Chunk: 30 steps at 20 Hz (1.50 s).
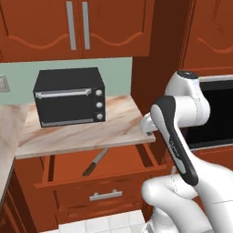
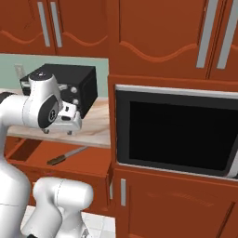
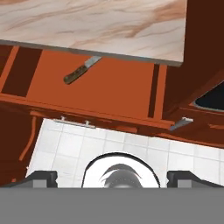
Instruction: Pick up the knife from the drawer and place it on the cutting board. Then place the meat from the plate to the cutting board.
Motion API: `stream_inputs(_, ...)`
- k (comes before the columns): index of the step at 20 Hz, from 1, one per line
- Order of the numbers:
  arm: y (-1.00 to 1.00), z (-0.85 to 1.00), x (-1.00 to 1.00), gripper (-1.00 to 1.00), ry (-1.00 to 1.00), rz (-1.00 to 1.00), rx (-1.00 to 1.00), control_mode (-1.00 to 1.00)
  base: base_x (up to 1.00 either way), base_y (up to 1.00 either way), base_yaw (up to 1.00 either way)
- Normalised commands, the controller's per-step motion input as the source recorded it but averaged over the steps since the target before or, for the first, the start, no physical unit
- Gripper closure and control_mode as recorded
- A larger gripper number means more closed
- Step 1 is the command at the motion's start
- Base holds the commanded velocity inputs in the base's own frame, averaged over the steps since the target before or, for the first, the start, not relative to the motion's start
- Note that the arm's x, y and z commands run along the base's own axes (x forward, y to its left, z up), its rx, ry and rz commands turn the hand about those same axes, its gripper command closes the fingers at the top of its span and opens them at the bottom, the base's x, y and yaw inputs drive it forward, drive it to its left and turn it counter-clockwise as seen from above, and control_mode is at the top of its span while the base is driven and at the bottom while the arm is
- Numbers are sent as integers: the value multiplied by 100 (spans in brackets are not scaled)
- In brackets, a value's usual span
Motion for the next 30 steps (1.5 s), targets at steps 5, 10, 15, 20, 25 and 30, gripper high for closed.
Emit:
stream_inputs(5, 0, 0, 0, -100, 0, 0, 0, 100, -84, 11, 0)
stream_inputs(10, 0, 0, 0, -100, 0, 0, 0, 100, -37, 22, 0)
stream_inputs(15, 0, 0, 0, -100, 0, 0, 0, 100, 2, 36, 0)
stream_inputs(20, 0, 0, 0, -100, 0, 0, 0, 100, 14, 45, 0)
stream_inputs(25, 0, 0, 0, -100, 0, 0, 0, 100, 13, 9, 0)
stream_inputs(30, 0, 0, 0, -100, 0, 0, 0, 100, 29, 26, 0)
